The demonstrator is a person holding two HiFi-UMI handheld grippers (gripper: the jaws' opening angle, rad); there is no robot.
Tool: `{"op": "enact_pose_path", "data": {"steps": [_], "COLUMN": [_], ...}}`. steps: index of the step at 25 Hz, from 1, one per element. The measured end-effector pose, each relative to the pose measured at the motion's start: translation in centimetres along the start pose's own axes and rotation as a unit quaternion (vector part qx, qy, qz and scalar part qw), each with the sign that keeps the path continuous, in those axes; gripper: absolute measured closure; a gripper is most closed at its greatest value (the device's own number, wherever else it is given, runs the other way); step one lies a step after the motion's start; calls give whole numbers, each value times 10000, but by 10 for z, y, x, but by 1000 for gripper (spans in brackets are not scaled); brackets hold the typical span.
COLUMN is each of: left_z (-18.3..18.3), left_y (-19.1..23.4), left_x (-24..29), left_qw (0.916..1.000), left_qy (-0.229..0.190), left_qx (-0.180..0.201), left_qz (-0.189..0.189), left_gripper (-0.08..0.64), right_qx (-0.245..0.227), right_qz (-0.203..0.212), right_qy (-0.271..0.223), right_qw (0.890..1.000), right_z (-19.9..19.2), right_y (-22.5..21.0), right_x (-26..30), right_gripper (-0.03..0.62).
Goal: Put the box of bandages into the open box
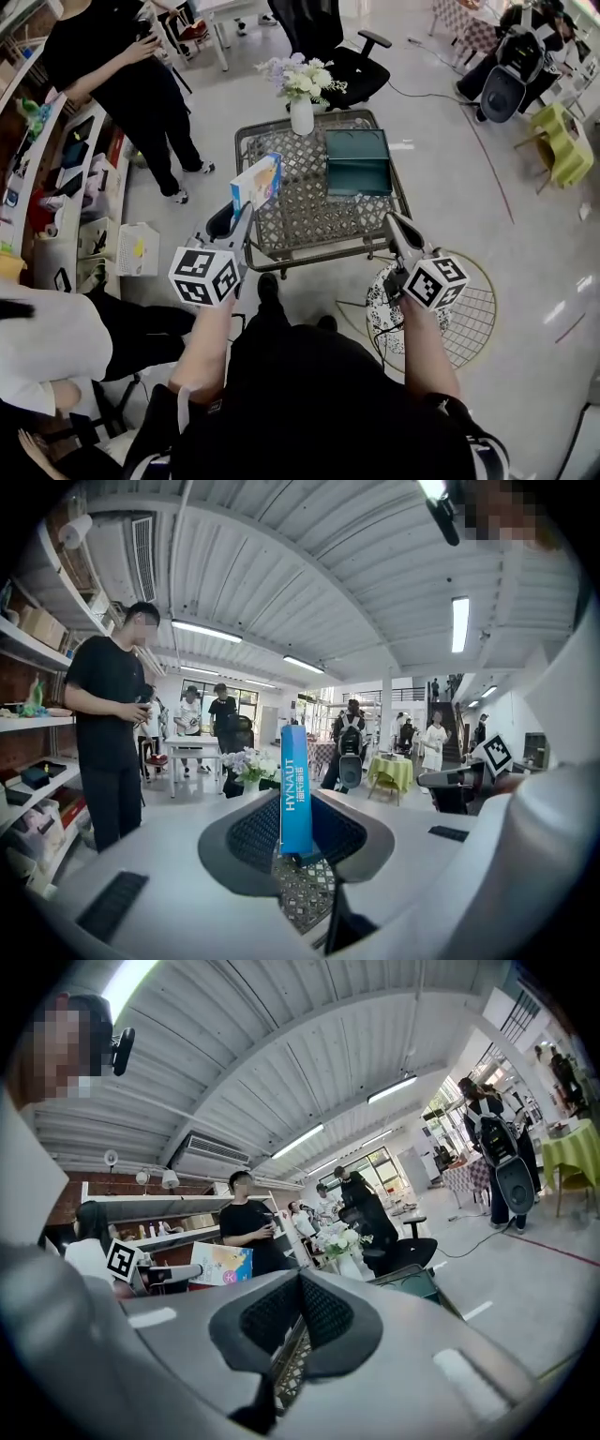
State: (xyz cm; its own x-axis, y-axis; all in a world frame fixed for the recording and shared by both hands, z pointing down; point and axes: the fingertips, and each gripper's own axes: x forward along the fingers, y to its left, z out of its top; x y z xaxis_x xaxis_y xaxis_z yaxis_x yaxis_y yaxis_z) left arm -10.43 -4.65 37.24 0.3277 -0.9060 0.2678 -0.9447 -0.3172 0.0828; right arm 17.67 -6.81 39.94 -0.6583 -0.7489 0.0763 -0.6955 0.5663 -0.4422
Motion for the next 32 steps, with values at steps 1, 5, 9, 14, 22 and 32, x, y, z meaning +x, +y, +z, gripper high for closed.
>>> {"op": "enact_pose_path", "data": {"steps": [1, 5, 9, 14, 22, 32], "left_z": [2, 4, -1, 4, 6, 5], "left_y": [4, 37, 86, 141, 184, 166], "left_x": [5, 28, 46, 73, 113, 157], "left_qw": [10000, 9996, 9990, 9975, 9932, 9898], "left_qy": [-24, -91, 14, 110, 169, 348], "left_qx": [-4, -85, -218, -92, -263, -386], "left_qz": [-70, -260, -399, -689, -1121, -1323], "left_gripper": [471, 471, 471, 471, 471, 471], "right_qx": [-17, -91, -122, -105, -37, 55], "right_qz": [-58, -183, -186, -424, -986, -1236], "right_qy": [-1, 66, 209, 291, 359, 408], "right_qw": [10000, 9998, 9995, 9986, 9945, 9915], "right_z": [1, -3, -11, -18, -18, -1], "right_y": [0, 8, 31, 46, 46, 2], "right_x": [5, 43, 99, 158, 186, 186], "right_gripper": [581, 581, 581, 581, 581, 582]}}
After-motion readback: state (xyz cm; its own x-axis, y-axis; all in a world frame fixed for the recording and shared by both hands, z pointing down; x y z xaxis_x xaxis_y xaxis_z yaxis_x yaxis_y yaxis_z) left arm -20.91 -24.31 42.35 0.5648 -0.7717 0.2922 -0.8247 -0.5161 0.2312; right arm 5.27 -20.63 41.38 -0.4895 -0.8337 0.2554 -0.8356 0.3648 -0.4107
